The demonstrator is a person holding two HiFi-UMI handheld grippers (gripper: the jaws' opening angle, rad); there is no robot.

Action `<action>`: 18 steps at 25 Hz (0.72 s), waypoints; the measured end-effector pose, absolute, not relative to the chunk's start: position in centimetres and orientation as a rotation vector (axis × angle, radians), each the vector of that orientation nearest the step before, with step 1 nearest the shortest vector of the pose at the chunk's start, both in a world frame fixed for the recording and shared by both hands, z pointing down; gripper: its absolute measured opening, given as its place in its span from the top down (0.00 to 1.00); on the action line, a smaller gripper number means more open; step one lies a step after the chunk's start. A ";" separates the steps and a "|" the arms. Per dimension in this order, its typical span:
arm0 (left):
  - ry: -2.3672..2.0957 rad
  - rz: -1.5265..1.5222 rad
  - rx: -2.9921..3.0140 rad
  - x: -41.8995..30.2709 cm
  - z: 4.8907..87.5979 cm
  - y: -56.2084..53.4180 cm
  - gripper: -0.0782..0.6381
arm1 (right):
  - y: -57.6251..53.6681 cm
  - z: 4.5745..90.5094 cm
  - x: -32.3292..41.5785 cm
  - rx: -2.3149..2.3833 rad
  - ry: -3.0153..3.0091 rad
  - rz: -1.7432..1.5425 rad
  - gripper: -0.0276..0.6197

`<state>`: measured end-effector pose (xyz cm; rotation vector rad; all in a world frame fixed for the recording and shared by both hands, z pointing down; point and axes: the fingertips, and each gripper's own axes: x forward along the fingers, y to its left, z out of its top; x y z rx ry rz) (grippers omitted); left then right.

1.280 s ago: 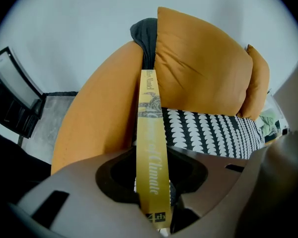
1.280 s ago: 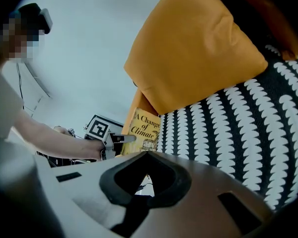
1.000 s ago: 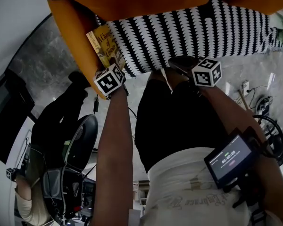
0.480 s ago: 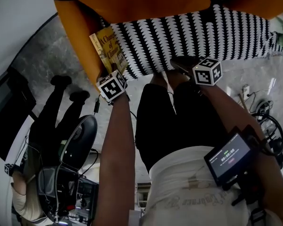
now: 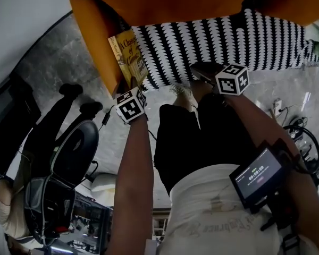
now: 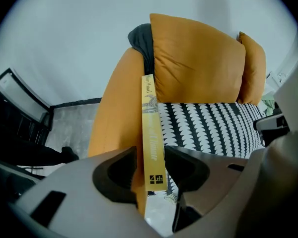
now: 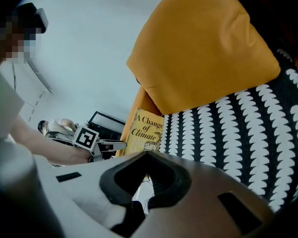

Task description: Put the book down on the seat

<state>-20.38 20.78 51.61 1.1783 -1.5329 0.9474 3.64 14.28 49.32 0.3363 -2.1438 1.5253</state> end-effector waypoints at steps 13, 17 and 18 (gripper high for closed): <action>-1.517 0.805 1.391 -19.5 49.4 24.9 0.64 | 17.0 46.6 1.7 0.357 -2.251 1.399 0.94; -1.499 0.756 1.412 -18.0 47.4 27.3 0.64 | 17.8 44.0 1.8 0.368 -2.293 1.360 0.94; -1.488 0.746 1.425 -17.5 47.0 27.8 0.64 | 17.9 43.4 1.9 0.373 -2.304 1.345 0.94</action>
